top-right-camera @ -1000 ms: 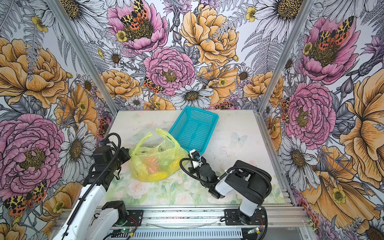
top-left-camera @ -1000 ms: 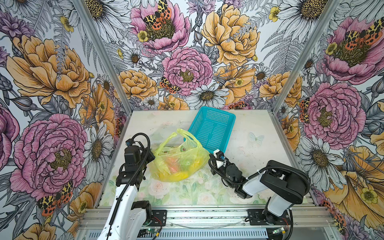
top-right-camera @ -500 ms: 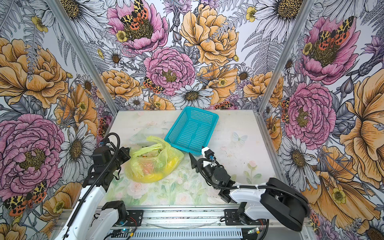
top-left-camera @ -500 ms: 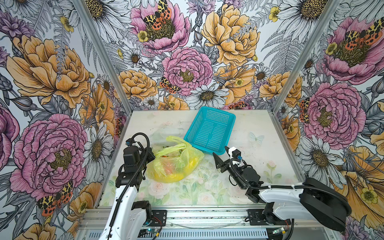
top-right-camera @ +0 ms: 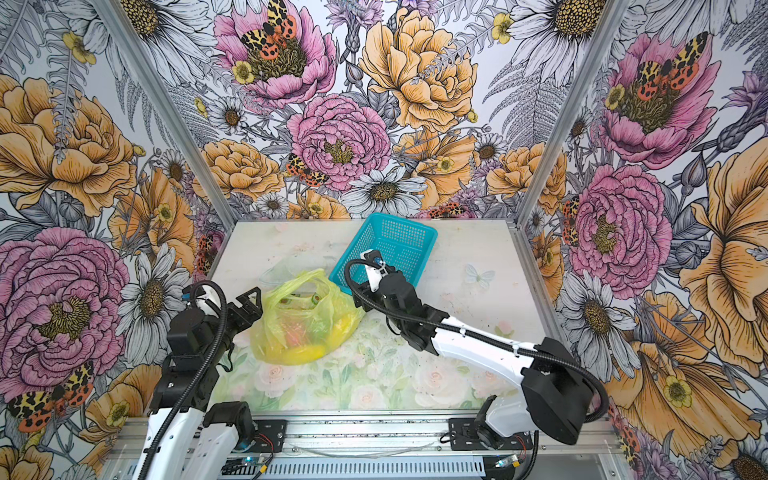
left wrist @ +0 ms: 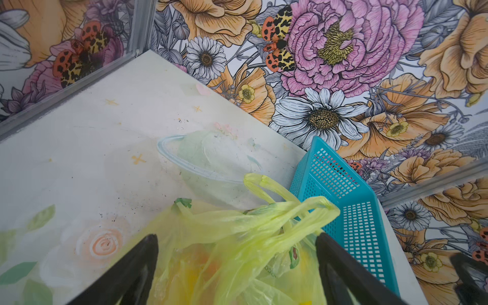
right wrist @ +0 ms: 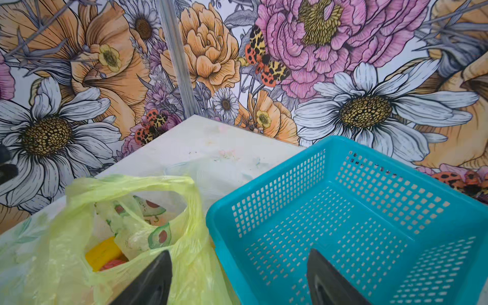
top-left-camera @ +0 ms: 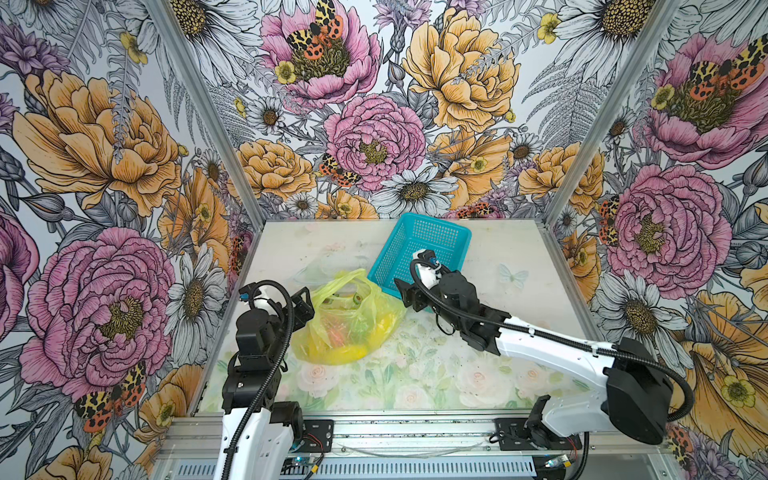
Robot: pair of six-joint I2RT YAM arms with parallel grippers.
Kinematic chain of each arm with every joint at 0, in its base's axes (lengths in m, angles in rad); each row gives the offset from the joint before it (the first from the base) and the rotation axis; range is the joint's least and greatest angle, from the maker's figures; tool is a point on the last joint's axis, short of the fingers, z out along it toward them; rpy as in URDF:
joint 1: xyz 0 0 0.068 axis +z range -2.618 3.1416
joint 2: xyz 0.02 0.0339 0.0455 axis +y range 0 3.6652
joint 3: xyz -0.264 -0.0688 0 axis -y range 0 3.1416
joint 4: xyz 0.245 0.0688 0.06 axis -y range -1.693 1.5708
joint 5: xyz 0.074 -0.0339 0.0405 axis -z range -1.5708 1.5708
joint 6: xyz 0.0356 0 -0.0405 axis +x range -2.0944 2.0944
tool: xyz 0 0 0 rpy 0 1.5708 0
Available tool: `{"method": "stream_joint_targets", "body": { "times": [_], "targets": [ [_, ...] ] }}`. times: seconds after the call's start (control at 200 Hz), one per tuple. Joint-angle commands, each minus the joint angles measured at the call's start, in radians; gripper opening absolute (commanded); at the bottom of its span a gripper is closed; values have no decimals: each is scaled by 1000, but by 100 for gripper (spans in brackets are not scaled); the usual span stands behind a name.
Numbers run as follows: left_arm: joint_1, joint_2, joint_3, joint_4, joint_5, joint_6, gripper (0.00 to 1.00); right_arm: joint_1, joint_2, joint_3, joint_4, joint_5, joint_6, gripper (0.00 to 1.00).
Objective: Untie the knot of the plastic bag and take out the fruit
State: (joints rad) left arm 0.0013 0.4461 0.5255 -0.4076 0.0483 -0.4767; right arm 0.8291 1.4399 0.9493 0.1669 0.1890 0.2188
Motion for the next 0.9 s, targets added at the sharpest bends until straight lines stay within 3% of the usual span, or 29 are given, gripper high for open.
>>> {"method": "stream_joint_targets", "body": {
  "times": [0.0,0.165,0.285,0.711,0.831,0.896],
  "targets": [
    [-87,-41,7,-13,-106,62,96,-30,109,158,-217,-155,38,80],
    [-248,20,43,-11,-293,109,97,-30,284,347,-340,-297,55,78],
    [-317,79,63,-7,-357,123,98,-31,368,422,-368,-366,57,78],
    [-342,228,142,3,-302,183,99,-31,592,641,-429,-348,51,77],
    [-343,276,157,3,-308,196,99,-61,620,675,-427,-356,53,64],
    [-343,306,167,3,-302,202,99,-64,627,684,-427,-358,53,47]
  ]
}}
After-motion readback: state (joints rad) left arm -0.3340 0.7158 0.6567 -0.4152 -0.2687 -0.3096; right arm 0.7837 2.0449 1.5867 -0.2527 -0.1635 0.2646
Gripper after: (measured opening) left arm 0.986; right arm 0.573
